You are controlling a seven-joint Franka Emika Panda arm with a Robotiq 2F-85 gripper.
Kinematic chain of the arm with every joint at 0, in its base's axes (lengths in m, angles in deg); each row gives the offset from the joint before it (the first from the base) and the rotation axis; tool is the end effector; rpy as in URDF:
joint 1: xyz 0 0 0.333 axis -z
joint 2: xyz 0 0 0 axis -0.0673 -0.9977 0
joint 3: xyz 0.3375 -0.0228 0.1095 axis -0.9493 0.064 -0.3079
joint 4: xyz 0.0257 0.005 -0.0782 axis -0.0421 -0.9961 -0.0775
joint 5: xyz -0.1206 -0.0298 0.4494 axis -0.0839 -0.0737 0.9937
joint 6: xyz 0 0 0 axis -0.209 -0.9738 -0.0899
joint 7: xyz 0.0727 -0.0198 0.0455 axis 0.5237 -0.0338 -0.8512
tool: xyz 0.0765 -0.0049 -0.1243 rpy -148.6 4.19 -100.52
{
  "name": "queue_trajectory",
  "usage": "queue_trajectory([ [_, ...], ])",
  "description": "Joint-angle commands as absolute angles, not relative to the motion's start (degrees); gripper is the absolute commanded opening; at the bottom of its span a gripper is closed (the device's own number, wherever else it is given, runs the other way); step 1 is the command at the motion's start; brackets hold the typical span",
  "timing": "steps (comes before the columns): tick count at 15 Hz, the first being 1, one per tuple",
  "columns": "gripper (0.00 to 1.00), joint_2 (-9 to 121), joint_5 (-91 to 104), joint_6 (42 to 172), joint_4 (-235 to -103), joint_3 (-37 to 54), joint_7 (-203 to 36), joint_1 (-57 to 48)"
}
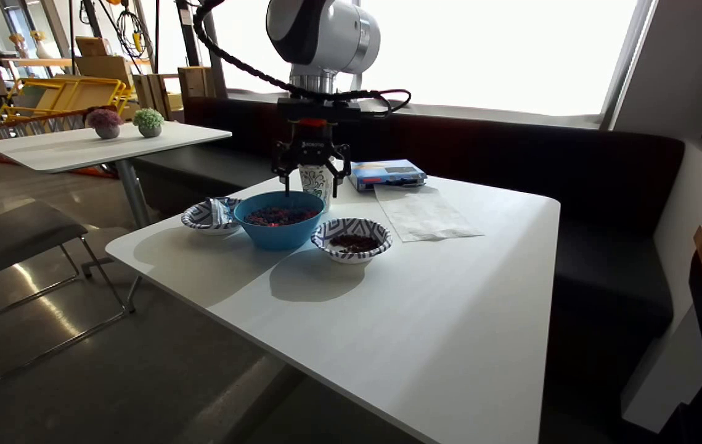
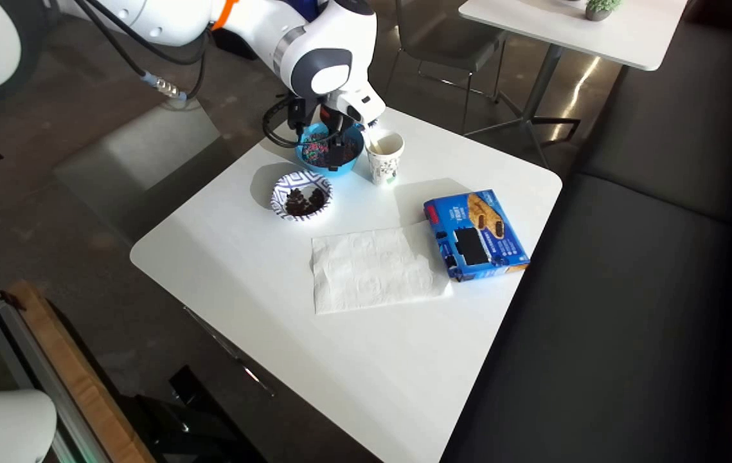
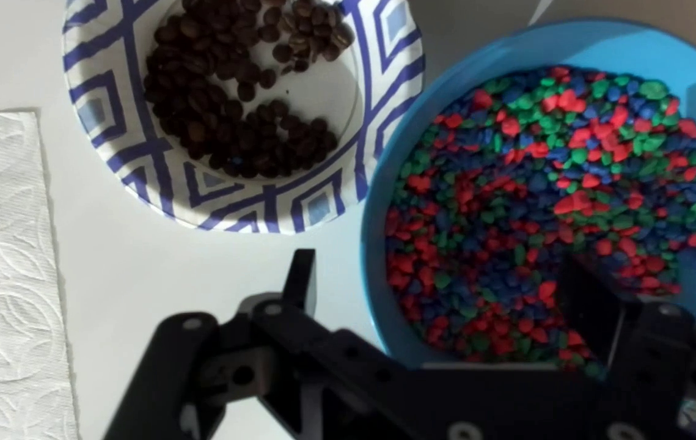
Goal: Move the blue bowl to the right.
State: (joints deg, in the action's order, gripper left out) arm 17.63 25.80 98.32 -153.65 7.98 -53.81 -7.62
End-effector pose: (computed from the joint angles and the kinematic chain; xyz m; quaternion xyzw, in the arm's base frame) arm 0.8102 0.0327 0.0788 -0.9269 0.3623 0.0710 0.0676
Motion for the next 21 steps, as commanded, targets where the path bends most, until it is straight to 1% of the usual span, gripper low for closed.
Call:
queue_trajectory([
  [1, 1.0, 14.0, 25.3, 98.9, -149.8, 7.2, -55.9, -6.5],
  [2, 0.94, 13.5, 25.4, 99.0, -149.4, 7.1, -56.6, -6.3],
  [4, 0.7, 12.7, 25.8, 99.1, -148.6, 6.8, -57.8, -5.8],
  [5, 0.7, 12.3, 25.9, 98.9, -148.3, 6.7, -58.4, -5.5],
  [7, 0.54, 11.7, 26.1, 99.0, -147.7, 6.5, -59.5, -5.1],
  [8, 0.44, 11.6, 26.2, 99.2, -147.8, 6.4, -60.0, -4.8],
  [10, 0.31, 11.6, 26.3, 99.5, -148.0, 6.2, -61.0, -4.4],
  [11, 0.22, 11.7, 26.4, 99.6, -148.2, 6.1, -61.5, -4.1],
  [13, 0.07, 12.1, 26.9, 99.8, -148.9, 5.4, -63.2, -3.3],
  [14, 0.01, 12.4, 27.2, 99.8, -149.4, 4.9, -64.6, -2.7],
  [16, 0.04, 12.9, 27.9, 100.1, -150.1, 3.6, -68.1, -1.5],
  [17, 0.02, 13.0, 28.2, 99.9, -150.3, 2.7, -70.6, -0.7],
  [21, 0.03, 12.9, 27.1, 98.9, -150.7, 1.3, -78.1, 0.7],
])
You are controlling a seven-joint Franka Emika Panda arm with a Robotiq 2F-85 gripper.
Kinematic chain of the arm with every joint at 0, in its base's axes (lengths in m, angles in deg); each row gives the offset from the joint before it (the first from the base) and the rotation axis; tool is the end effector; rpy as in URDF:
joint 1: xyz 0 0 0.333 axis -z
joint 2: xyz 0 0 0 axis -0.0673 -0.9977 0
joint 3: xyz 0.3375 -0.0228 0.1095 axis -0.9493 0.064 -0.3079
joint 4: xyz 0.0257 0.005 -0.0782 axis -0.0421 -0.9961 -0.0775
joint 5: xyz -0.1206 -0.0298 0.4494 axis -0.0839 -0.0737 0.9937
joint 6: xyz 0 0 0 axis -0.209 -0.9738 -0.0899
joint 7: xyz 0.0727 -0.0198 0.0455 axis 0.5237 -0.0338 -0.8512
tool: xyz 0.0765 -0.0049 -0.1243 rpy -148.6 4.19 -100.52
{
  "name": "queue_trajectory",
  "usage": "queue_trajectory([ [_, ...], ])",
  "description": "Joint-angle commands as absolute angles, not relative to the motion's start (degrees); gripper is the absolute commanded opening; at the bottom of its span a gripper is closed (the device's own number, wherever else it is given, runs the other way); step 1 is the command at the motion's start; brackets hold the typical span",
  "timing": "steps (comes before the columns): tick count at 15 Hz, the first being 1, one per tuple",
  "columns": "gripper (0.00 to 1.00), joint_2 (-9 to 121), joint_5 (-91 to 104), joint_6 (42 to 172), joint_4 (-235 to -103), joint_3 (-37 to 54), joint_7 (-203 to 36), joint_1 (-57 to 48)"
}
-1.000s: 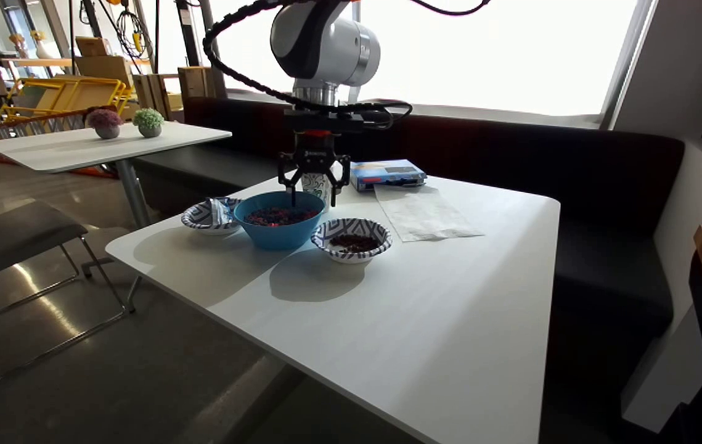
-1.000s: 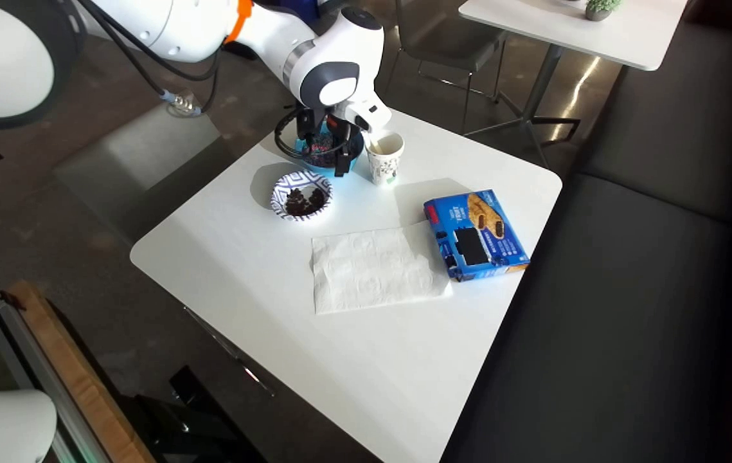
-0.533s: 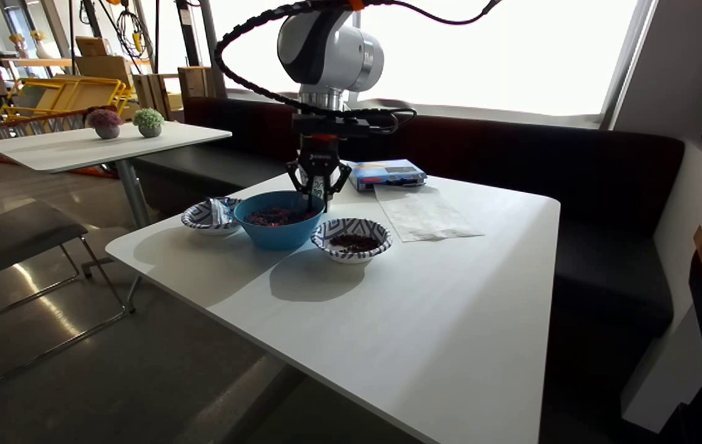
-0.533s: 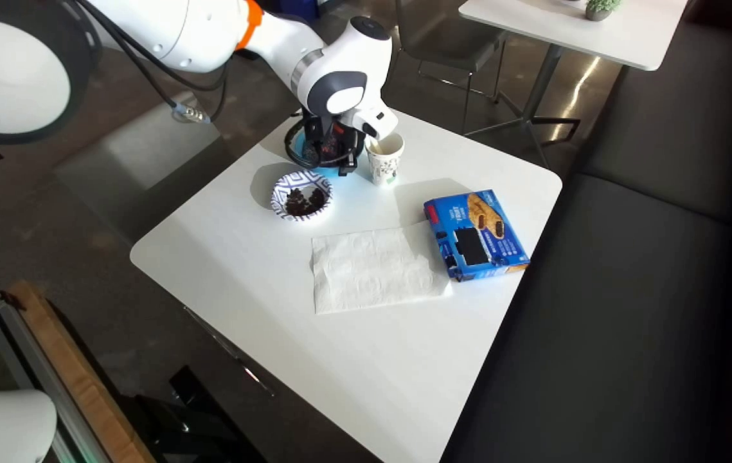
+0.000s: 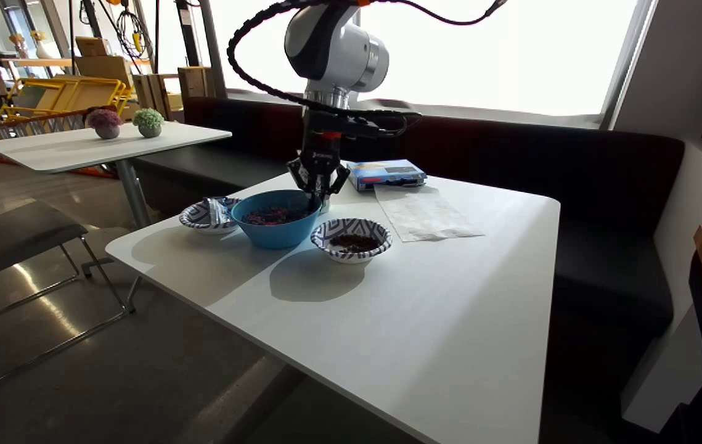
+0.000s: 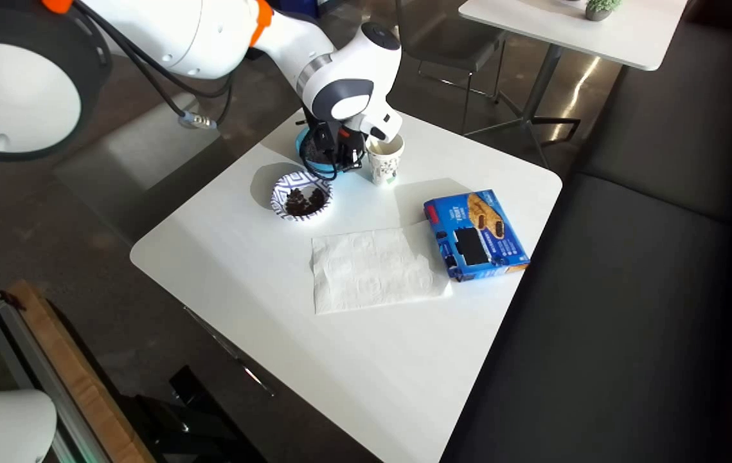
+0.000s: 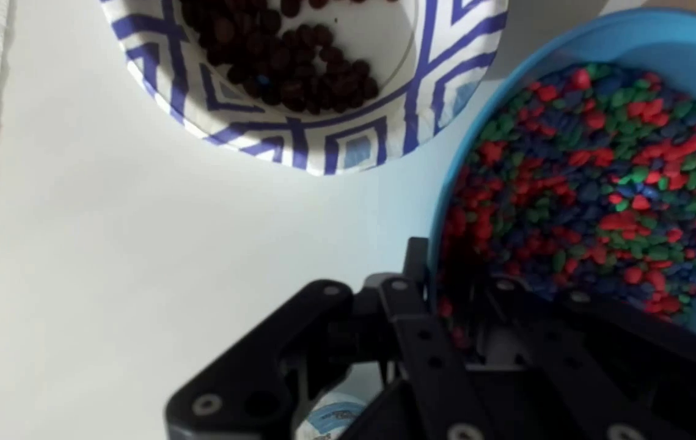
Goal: Move the blue bowl to the right.
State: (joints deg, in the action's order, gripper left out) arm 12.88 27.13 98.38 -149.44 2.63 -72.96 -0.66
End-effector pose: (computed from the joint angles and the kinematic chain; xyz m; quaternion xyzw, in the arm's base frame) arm 0.8183 -0.0019 0.0473 -0.9596 0.2418 0.0691 0.1261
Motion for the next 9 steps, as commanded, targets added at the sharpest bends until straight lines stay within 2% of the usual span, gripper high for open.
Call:
queue_trajectory([
  [1, 0.03, 12.8, 26.6, 98.6, -150.9, 1.2, -79.8, 0.8],
  [9, 0.03, 15.1, 26.4, 98.7, -154.8, -1.8, -95.5, 3.4],
])
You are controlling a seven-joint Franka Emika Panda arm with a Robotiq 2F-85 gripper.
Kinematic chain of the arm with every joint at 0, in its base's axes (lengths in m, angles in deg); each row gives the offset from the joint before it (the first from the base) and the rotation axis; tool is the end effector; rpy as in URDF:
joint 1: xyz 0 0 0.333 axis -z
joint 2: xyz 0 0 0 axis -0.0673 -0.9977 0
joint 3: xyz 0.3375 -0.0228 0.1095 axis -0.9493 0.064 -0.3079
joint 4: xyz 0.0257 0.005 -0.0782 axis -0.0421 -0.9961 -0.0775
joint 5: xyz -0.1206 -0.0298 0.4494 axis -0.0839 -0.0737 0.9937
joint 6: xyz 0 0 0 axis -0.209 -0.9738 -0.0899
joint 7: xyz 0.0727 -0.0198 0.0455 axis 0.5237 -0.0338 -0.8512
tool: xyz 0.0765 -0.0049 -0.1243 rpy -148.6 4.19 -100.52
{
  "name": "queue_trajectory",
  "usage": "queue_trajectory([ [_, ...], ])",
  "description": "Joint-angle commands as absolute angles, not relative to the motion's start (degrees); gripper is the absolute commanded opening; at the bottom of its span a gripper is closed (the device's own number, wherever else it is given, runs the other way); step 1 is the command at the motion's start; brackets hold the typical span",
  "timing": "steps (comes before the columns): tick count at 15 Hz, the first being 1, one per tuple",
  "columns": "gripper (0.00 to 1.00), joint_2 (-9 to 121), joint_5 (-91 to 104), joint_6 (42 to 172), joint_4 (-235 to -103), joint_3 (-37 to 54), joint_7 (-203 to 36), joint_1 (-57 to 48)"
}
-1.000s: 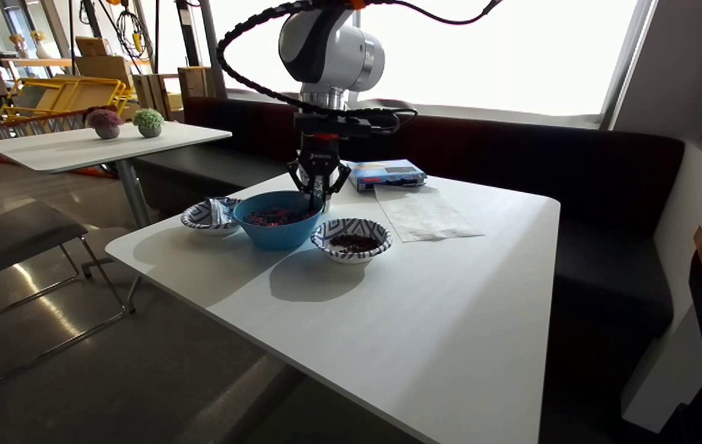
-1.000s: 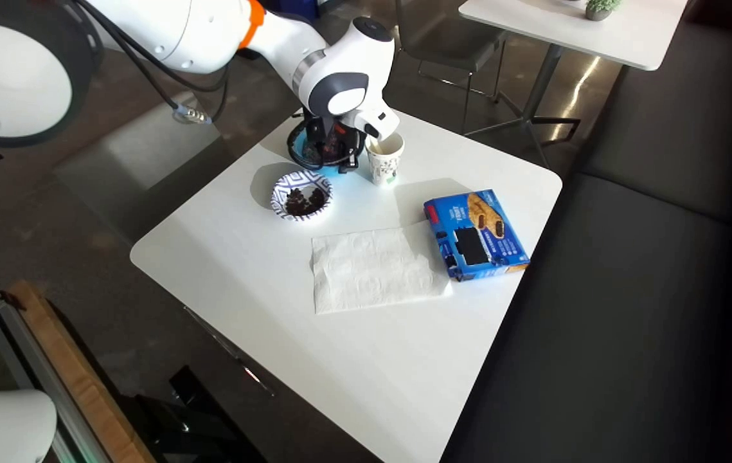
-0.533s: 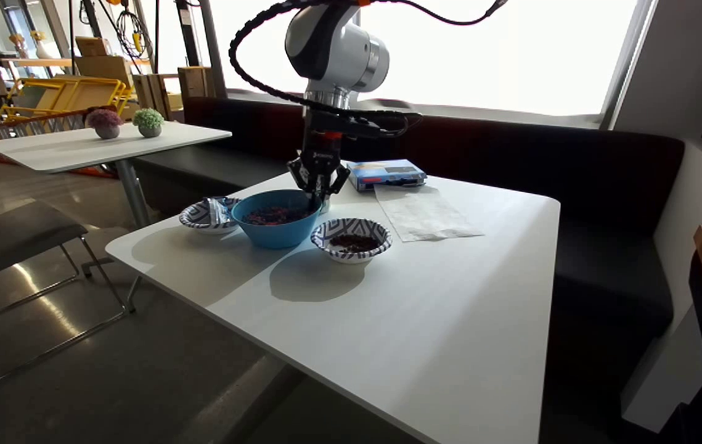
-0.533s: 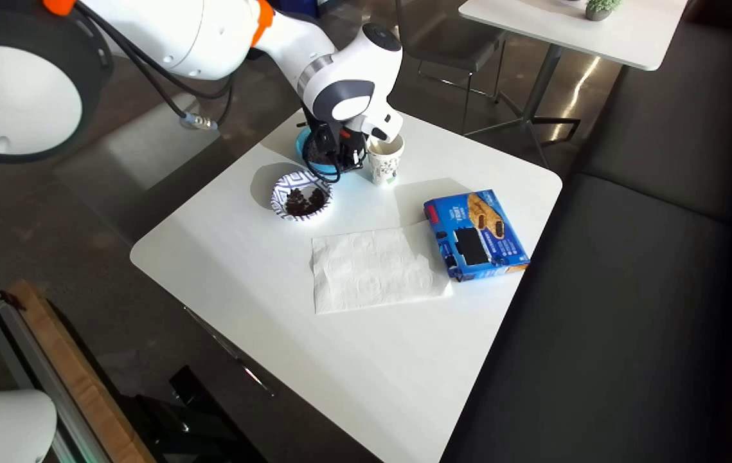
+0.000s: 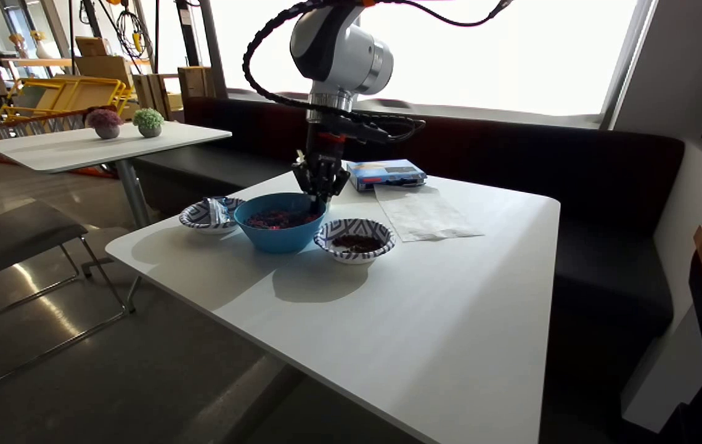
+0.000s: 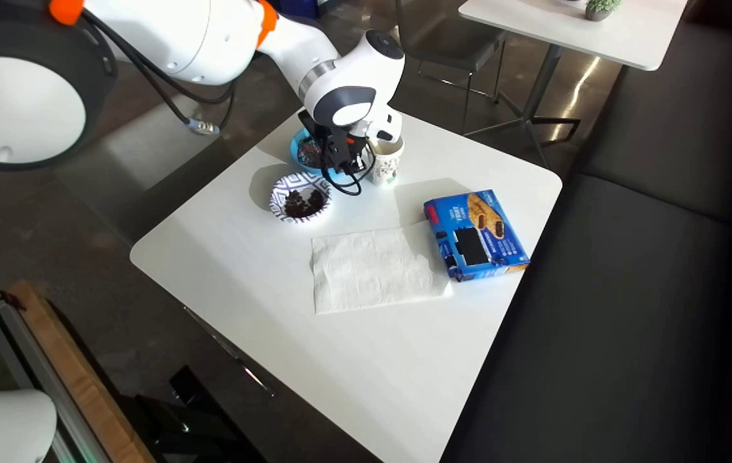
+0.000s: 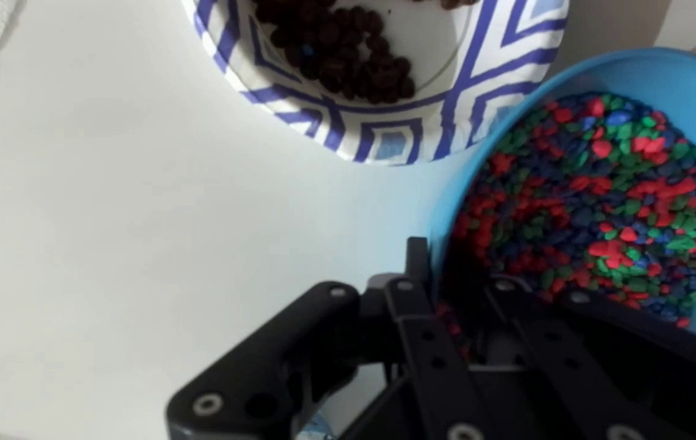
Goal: Move the blue bowl to the right.
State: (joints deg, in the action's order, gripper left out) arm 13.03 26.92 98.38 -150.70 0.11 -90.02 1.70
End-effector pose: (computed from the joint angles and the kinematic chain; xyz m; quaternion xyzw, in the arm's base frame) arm 0.8110 -0.0055 0.0413 -0.9811 0.1044 0.0584 0.1521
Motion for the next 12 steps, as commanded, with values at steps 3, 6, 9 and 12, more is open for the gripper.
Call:
queue_trajectory([
  [3, 0.03, 15.8, 27.0, 98.5, -155.9, -2.9, -99.7, 4.9],
  [6, 0.03, 16.0, 28.1, 97.6, -156.7, -4.9, -104.2, 7.2],
  [9, 0.03, 16.0, 29.1, 96.1, -157.1, -7.2, -108.9, 9.8],
  [12, 0.03, 15.6, 30.2, 94.3, -157.2, -8.9, -112.6, 11.9],
])
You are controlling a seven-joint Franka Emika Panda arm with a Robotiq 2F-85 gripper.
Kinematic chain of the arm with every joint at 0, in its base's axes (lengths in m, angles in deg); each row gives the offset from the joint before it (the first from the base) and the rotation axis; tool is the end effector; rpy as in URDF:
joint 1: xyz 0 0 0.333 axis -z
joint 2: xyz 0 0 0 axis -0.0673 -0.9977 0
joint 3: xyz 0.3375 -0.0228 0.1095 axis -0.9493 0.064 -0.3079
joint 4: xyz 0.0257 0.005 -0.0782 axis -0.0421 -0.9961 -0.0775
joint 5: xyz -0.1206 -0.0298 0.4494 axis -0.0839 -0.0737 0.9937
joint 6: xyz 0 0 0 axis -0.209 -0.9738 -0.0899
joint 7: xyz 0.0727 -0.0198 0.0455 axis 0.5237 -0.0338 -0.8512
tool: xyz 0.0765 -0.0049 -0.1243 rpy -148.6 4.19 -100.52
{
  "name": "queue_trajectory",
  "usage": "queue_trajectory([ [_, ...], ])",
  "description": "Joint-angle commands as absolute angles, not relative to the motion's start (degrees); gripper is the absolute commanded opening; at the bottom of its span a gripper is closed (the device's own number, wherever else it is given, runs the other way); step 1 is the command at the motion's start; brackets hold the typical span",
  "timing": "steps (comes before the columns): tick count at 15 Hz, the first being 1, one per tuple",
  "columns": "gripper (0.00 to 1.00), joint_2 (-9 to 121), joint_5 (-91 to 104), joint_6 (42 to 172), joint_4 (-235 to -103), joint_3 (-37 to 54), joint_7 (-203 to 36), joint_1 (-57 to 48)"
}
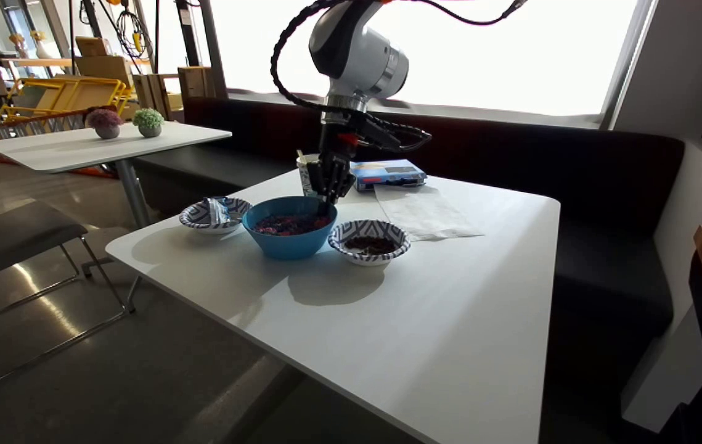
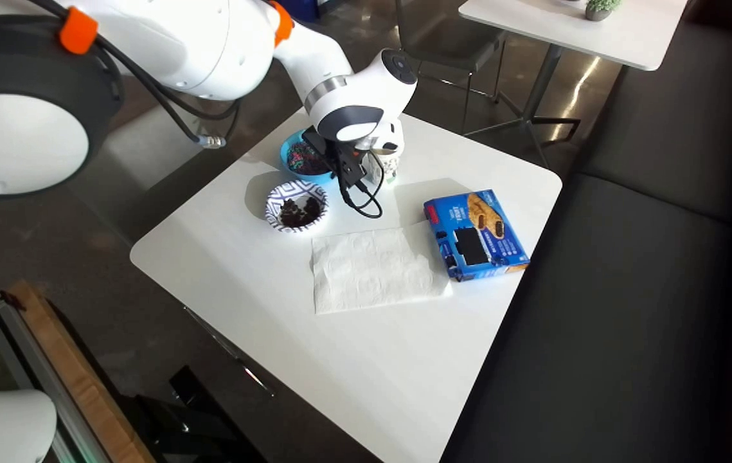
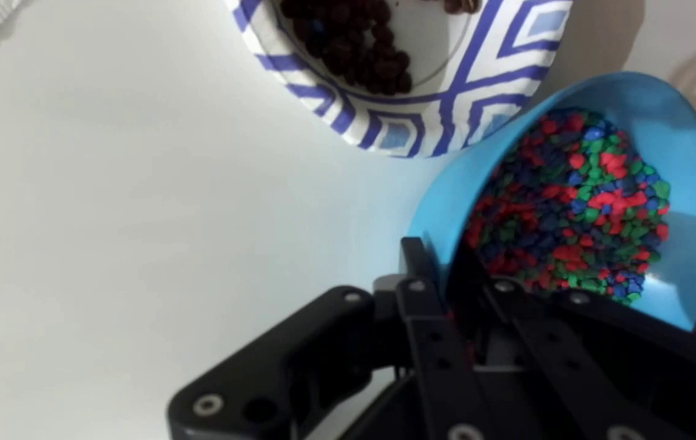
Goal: Move the blue bowl to the right.
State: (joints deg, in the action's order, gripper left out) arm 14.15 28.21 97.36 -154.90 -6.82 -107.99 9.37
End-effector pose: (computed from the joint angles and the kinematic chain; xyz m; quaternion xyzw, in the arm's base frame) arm 0.7883 -0.0237 0.0353 -0.9733 -0.0127 0.0510 0.2237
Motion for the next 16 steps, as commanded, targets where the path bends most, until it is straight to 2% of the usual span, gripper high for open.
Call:
queue_trajectory([
  [1, 0.03, 15.5, 30.4, 93.3, -157.2, -9.2, -113.6, 12.3],
  [9, 0.03, 15.4, 32.7, 87.2, -156.6, -8.3, -112.2, 13.0],
  [16, 0.03, 15.3, 37.6, 91.9, -157.7, -7.7, -104.0, 12.1],
])
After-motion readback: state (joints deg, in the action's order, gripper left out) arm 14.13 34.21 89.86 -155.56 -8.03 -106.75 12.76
